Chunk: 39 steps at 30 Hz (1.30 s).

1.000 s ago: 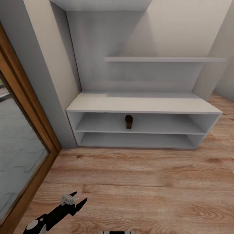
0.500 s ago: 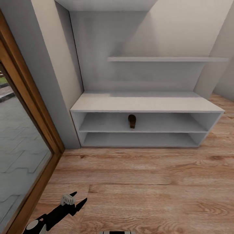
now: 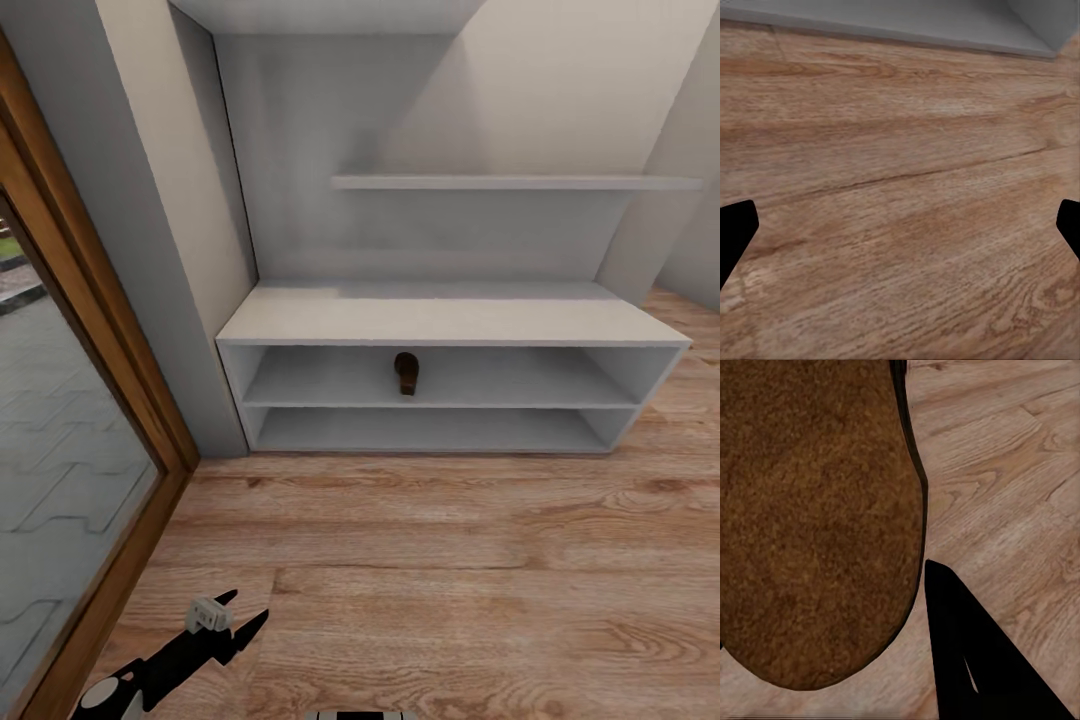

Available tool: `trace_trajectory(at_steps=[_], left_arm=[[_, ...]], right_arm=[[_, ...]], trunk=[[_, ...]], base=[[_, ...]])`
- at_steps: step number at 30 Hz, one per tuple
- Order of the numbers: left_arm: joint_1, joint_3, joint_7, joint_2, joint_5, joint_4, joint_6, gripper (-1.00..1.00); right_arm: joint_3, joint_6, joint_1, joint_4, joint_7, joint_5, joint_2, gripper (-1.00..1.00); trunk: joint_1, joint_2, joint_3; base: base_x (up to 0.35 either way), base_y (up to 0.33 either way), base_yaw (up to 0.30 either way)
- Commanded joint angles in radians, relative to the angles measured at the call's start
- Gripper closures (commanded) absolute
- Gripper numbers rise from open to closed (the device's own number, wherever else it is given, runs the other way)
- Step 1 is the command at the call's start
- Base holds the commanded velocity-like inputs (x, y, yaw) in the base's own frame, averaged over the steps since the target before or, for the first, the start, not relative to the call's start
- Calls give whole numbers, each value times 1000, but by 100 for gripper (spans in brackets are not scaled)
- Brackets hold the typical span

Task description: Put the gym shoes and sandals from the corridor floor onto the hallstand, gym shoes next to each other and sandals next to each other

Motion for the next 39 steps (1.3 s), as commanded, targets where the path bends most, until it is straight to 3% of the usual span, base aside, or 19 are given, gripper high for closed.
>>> trace_trajectory(at_steps=[1, 4, 7, 8, 9, 10, 11, 12, 13, 15, 16, 18, 22, 23, 25, 27, 33, 35, 39], left_arm=[[-1, 0, -6, -1, 3, 1, -4, -100], [1, 0, -34, 1, 3, 2, -9, -100], [2, 1, -92, 3, 2, 4, -10, -100], [2, 2, -124, 8, 1, 5, -10, -100], [2, 2, -138, 11, 1, 5, -10, -100], [2, 5, -161, 19, 1, 7, -10, -100], [3, 14, -184, 29, 1, 12, -11, -100], [4, 17, -189, 31, 1, 14, -12, -100], [7, 26, -197, 35, 1, 16, -12, -100], [17, 36, -202, 38, 2, 16, -13, -100], [36, 56, -207, 40, 4, 13, -15, -100], [56, 77, -210, 41, 3, 13, -24, -100], [70, 88, -211, 41, -3, 17, -52, -100], [78, 91, -211, 41, -5, 18, -62, -100], [94, 93, -211, 40, -7, 18, -71, -100], [114, 94, -210, 39, -8, 19, -80, -100], [133, 94, -210, 37, -8, 19, -85, -100], [139, 94, -210, 35, -9, 19, -86, -100], [140, 94, -204, 34, -10, 20, -90, -100]], right_arm=[[-5, -5, -2, -2, 4, 7, 11, 100], [18, -7, -2, 50, 6, 13, 58, 100], [96, -8, -2, 91, 4, 15, 77, 100], [162, -8, -3, 106, 2, 15, 84, 100], [200, -7, -3, 113, 1, 15, 86, 100], [283, -4, -3, 123, 0, 14, 90, 100], [413, 1, -3, 132, -4, 12, 94, 100], [456, 4, -4, 134, -7, 11, 97, 100], [537, 17, -7, 137, -15, 11, 105, 100], [609, 48, -14, 138, -27, 10, 121, 100], [699, 125, -38, 137, -58, 10, 157, 100], [797, 253, -86, 136, -123, 11, 214, 100], [918, 380, -153, 139, -212, 10, 275, 100], [969, 415, -180, 140, -236, 10, 298, 100], [1042, 456, -223, 140, -258, 9, 324, 100], [1135, 546, -312, 141, -280, 8, 324, 100], [1168, 687, -434, 141, -289, 7, 324, 100], [1172, 715, -484, 134, -290, 5, 324, 100], [1173, 722, -511, 131, -289, 5, 324, 100]], trunk=[[0, 0, -1], [0, 0, -1], [0, 0, -1], [0, 0, -1], [0, 0, -1], [0, 0, -1], [0, 0, -1], [0, 0, -1], [0, 0, -1], [0, 0, -1], [0, 0, -1], [0, 0, -1], [0, 0, -1], [0, 0, -1], [0, 0, -1], [0, 0, -1], [0, 0, -1], [0, 0, -1], [0, 0, -1]], base=[[0, 0, 0], [0, 0, 0], [0, 0, 0], [0, 0, 0], [0, 0, 0], [0, 0, 0], [0, 0, 0], [0, 0, 0], [0, 0, 0], [0, 0, 0], [0, 0, 0], [0, 0, 0], [0, 0, 0], [0, 0, 0], [0, 0, 0], [0, 0, 0], [0, 0, 0], [0, 0, 0], [0, 0, 0]])
